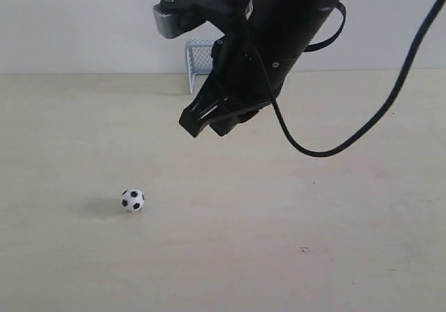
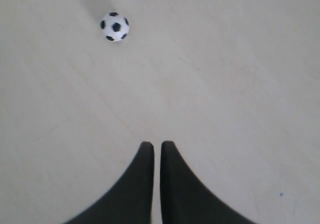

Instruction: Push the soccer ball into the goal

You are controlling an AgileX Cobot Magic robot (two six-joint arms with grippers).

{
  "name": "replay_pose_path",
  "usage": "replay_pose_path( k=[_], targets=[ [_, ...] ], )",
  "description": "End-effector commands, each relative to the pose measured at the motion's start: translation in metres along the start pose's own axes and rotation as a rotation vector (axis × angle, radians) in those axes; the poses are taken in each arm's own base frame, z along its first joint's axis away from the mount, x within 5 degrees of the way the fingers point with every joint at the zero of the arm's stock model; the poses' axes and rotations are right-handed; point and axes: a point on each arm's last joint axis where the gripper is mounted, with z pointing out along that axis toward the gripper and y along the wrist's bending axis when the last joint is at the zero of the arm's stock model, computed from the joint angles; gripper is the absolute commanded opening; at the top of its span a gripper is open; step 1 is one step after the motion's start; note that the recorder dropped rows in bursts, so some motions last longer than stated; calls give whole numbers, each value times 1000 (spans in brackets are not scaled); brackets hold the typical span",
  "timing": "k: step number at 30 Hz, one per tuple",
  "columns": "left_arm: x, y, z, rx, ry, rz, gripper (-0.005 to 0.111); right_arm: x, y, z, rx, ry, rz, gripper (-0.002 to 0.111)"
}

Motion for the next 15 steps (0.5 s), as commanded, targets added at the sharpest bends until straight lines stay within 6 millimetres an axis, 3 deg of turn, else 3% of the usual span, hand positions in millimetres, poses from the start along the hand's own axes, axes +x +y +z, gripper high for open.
replay_pose_path(
  k=[1,15],
  targets=[
    [-2,0,0,8,-3,-7,6,9,2,-13,34,-58,16,0],
    [-2,0,0,8,-3,-7,6,39,5,-55,141,-193,59,0]
  ],
)
